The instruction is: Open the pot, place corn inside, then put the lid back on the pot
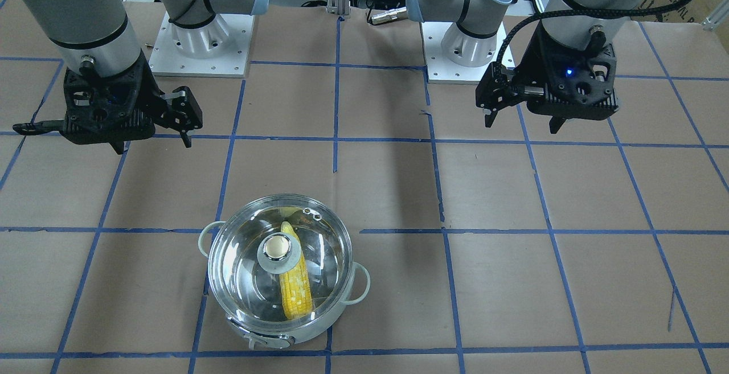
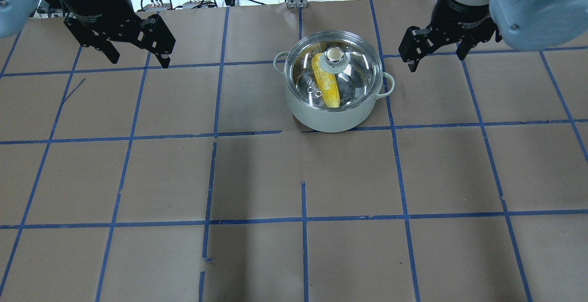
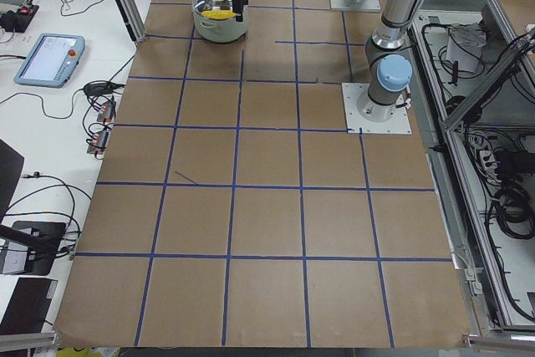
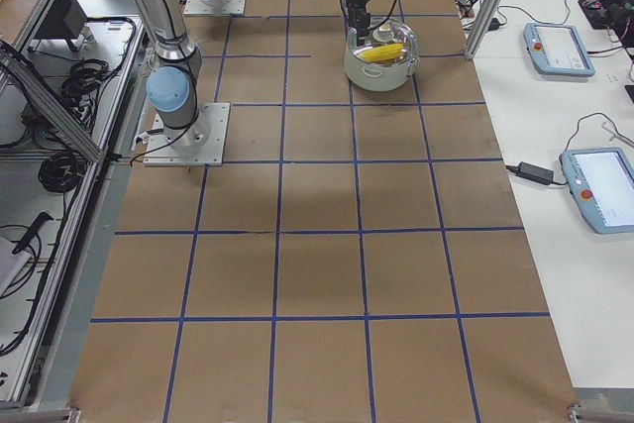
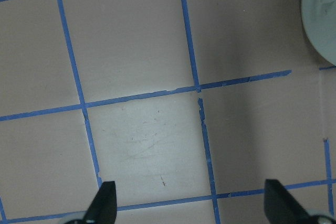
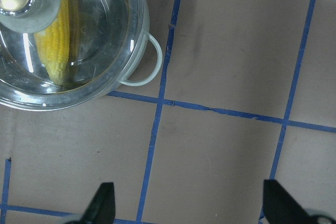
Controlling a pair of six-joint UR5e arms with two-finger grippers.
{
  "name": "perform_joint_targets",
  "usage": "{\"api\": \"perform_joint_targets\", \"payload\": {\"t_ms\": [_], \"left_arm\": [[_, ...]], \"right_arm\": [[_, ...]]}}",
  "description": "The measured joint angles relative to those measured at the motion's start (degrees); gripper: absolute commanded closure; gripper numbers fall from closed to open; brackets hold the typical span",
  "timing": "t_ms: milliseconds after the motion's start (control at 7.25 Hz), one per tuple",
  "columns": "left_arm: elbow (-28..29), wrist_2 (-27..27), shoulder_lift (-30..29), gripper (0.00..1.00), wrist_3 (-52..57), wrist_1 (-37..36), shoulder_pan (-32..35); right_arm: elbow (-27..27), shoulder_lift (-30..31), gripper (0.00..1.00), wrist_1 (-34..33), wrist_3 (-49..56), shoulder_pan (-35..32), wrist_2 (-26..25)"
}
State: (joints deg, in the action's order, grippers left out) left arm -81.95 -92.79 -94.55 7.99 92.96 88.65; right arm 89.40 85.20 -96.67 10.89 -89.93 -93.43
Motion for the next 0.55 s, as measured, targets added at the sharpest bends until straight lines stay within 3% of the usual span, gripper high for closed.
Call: {"api": "perform_joint_targets", "payload": {"t_ms": [552], "left_arm": [[-0.1,-0.2,0.0,0.0,-1.7,0.2,0.0]], "right_arm": [[0.1,-0.3,0.0,0.8,-1.9,-0.6,2.1]]}}
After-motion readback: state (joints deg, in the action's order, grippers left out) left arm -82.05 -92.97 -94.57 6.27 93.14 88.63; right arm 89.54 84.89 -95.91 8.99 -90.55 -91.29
